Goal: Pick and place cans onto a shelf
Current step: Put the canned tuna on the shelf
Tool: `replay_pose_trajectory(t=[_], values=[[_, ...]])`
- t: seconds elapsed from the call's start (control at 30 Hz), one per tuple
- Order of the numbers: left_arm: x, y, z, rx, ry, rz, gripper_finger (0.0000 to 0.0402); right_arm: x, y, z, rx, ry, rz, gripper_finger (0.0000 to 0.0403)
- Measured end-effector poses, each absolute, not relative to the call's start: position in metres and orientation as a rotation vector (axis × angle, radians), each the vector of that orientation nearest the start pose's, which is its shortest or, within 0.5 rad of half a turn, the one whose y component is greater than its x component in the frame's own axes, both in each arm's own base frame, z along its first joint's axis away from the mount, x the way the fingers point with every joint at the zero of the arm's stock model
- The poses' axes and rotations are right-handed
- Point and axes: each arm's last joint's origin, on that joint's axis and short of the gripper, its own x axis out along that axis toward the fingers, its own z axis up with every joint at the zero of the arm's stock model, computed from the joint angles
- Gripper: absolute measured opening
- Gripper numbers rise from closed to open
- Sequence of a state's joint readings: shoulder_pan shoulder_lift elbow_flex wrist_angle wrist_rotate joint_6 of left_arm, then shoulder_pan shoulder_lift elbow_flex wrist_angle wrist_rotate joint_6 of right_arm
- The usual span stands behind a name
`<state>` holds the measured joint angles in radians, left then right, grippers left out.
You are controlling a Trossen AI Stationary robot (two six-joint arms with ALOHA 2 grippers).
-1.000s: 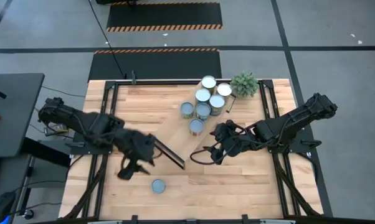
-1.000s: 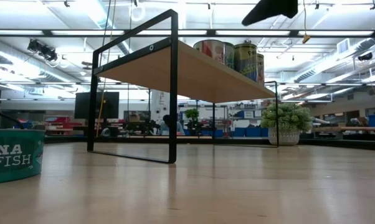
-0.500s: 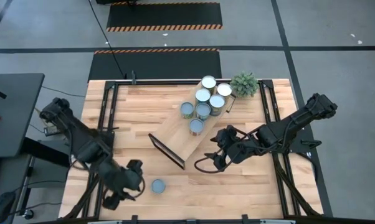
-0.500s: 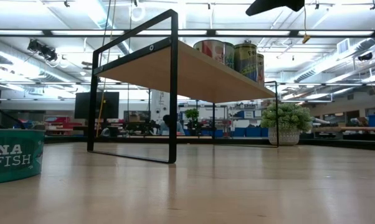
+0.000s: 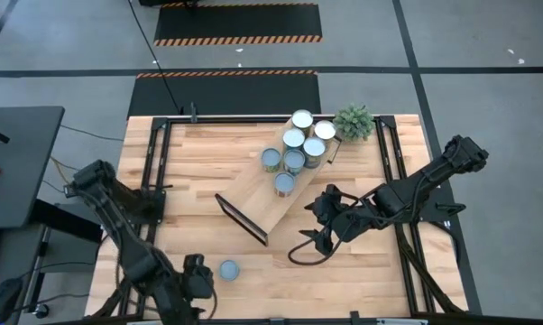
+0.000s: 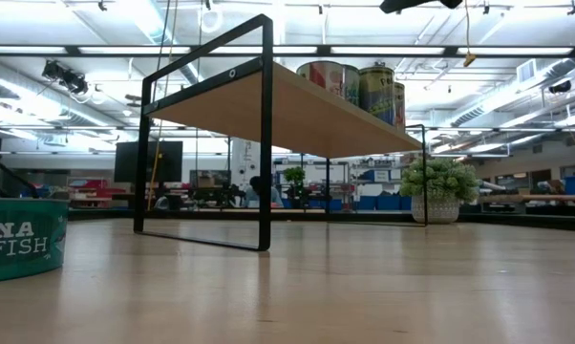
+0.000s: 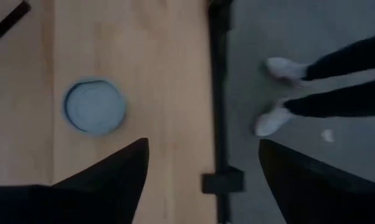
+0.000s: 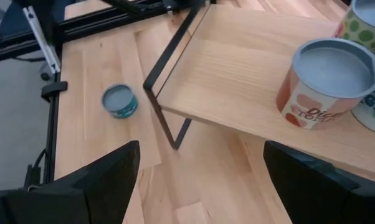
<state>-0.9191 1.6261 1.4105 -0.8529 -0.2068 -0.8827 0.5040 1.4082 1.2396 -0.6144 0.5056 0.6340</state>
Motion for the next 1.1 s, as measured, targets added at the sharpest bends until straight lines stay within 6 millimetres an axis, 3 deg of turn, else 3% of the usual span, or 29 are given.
replay_pose_trajectory(t=[0.4, 0.53, 0.8, 1.1], values=[[0.221, -0.278, 0.212, -0.126, 1.283, 0.122, 0.034, 0.264, 0.134, 0.317, 0.209, 0.639, -0.198, 0.0348], [0.224, -0.283, 0.202, -0.122, 1.305, 0.095, 0.0353, 0.264, 0.134, 0.317, 0.212, 0.641, -0.193, 0.0348], [0.208, -0.279, 0.165, -0.162, 1.363, 0.088, 0.0354, 0.265, 0.135, 0.319, 0.223, 0.626, -0.187, 0.0348], [0.208, -0.277, 0.154, -0.269, 1.307, 0.072, 0.0354, 0.265, 0.135, 0.319, 0.242, 0.619, -0.188, 0.0348]])
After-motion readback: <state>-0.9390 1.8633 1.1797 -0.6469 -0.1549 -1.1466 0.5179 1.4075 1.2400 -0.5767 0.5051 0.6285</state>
